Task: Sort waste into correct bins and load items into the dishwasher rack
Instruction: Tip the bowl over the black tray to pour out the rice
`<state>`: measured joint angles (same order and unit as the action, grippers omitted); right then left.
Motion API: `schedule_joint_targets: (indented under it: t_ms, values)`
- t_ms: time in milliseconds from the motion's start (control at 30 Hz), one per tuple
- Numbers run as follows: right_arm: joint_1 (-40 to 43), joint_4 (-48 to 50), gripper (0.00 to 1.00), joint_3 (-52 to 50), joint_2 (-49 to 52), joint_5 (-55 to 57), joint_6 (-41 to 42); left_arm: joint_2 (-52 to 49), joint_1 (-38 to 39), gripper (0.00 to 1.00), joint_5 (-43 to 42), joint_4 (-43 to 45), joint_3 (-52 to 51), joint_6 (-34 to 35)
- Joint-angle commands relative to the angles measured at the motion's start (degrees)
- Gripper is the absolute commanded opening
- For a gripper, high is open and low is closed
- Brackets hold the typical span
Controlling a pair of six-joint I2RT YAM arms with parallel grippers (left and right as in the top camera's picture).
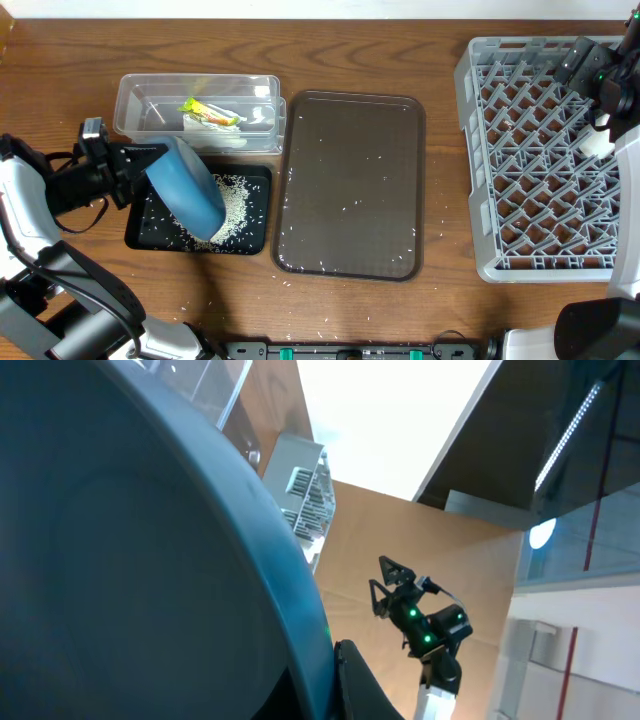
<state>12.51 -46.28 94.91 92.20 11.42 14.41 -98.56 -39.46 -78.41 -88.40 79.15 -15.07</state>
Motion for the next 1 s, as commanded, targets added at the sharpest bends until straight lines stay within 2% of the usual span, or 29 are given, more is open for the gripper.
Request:
schedule_joint_targets:
  t_ms: [0, 100, 167, 267, 367, 467, 533, 567, 633, 733, 967]
  values:
    - [-0.2, -0.1, 0.99, 1.4, 0.0, 0.8, -0.5, 0.6, -0.4, 0.06, -2.3, 2.0, 0.1, -2.9]
    - [-0.2, -0.1, 0.99, 1.4, 0.0, 0.8, -0.5, 0.6, -0.4, 0.06, -2.2, 0.9, 0.1, -2.5]
    - [-0.2, -0.1, 0.99, 1.4, 0.0, 0.8, -0.5, 0.6, -0.4, 0.06, -1.7, 3.4, 0.1, -2.8]
    - [-0.2, -0.1, 0.99, 1.4, 0.0, 0.8, -0.5, 0.7, -0.4, 0.06, -1.8, -0.8, 0.1, -3.4]
    - [-0.2, -0.1, 0.99, 1.4, 0.0, 0.8, -0.5, 1.0, -0.5, 0.06, -1.7, 0.2, 0.2, -5.2]
    - [-0.2, 0.0, 0.99, 1.4, 0.0, 0.8, -0.5, 1.2, -0.5, 0.06, -2.1, -2.8, 0.1, -6.0]
    - [-0.2, 0.0, 0.99, 1.4, 0.0, 0.8, -0.5, 1.4, -0.5, 0.06, -2.4, 0.5, 0.2, -8.7]
    - [-0.2, -0.1, 0.99, 1.4, 0.0, 0.8, -0.5, 1.4, -0.6, 0.06, -1.6, 1.9, 0.2, -7.7]
    - [-0.2, -0.1, 0.99, 1.4, 0.0, 0.8, -0.5, 1.4, -0.6, 0.06, -1.6, -1.5, 0.2, -7.1]
    - [-0.2, 0.0, 0.99, 1.4, 0.0, 0.8, -0.5, 2.4, -0.3, 0.06, -1.9, -2.0, 0.2, -11.5]
    - [-0.2, -0.1, 0.99, 1.4, 0.0, 0.8, -0.5, 4.6, 0.1, 0.06, -1.0, -6.3, 0.2, -11.5]
